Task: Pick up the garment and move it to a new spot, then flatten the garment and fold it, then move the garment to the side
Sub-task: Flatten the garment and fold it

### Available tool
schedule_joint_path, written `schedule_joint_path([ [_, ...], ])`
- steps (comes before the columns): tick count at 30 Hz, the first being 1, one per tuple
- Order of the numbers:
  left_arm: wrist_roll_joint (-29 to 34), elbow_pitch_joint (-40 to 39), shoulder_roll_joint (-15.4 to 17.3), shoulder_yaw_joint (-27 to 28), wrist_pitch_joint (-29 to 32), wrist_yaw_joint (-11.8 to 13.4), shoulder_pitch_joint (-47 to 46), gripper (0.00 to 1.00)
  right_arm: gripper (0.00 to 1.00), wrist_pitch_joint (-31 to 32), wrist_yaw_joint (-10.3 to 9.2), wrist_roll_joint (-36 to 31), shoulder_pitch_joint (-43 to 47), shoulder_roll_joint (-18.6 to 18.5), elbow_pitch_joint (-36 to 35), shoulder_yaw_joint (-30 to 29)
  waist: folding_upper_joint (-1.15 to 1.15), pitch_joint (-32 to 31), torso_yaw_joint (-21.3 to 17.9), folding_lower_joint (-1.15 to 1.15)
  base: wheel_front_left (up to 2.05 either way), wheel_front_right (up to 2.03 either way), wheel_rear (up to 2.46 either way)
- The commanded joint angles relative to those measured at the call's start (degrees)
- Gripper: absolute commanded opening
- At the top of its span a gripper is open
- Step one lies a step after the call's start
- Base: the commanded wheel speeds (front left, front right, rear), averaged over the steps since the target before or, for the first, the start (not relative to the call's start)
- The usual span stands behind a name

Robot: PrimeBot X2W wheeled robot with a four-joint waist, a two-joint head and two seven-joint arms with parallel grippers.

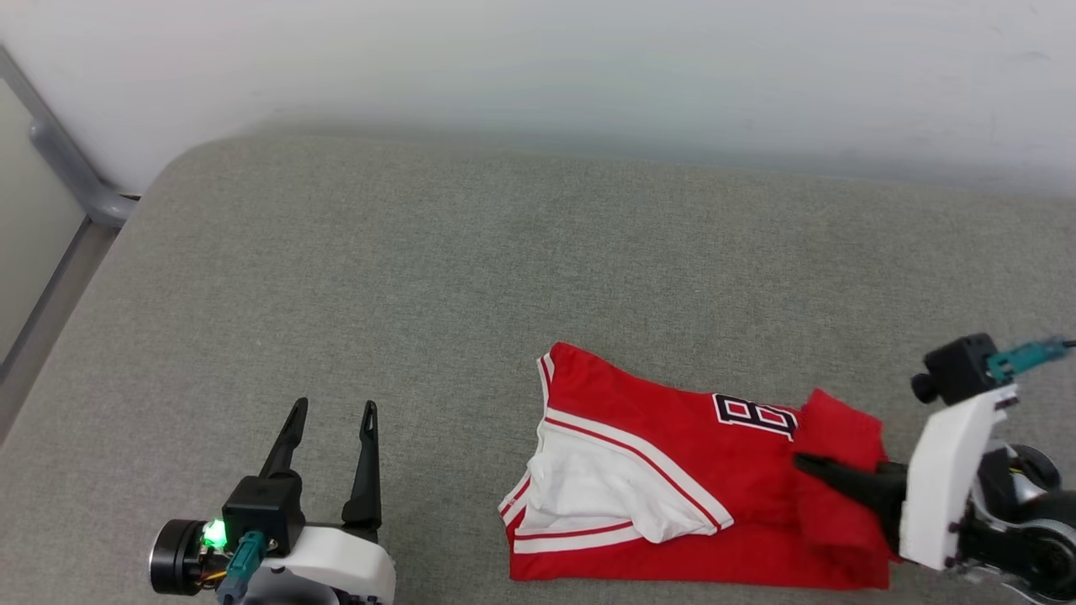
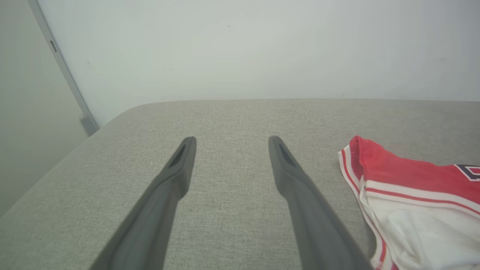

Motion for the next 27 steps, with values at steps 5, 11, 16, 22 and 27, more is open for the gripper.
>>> schedule_joint_path([
  [5,0.7,0.3,-1.0,0.8,-0.1,-0.9,-1.8,1.00,0.00,1.6,-0.03,-4.9,-7.3,4.2,0.0,6.7,0.00,1.6,1.1,0.00,0.00,0.00,0.00],
  [11,1.0,0.1,-2.1,1.0,-0.1,-1.4,-3.2,1.00,0.00,0.0,-0.03,-9.1,-16.4,8.6,4.6,14.2,0.00,4.3,1.6,0.00,0.00,0.00,0.00],
  [16,1.2,0.0,-2.5,0.6,-0.1,-1.8,-4.8,1.00,0.00,-2.3,-0.03,-11.7,-22.6,11.6,10.7,19.8,0.00,6.8,2.3,0.00,0.00,0.00,0.00],
  [22,0.6,0.6,-3.1,0.5,-0.1,-1.5,-6.4,1.00,0.00,-6.4,-0.03,-12.8,-24.3,12.9,21.2,27.3,0.00,8.4,3.3,0.00,0.00,0.00,0.00],
  [27,0.1,0.7,-3.2,0.8,-0.1,-1.4,-6.4,1.00,1.00,-13.1,-0.04,-13.1,-25.4,12.4,22.2,29.3,0.00,8.2,2.9,0.00,0.00,0.00,0.00],
])
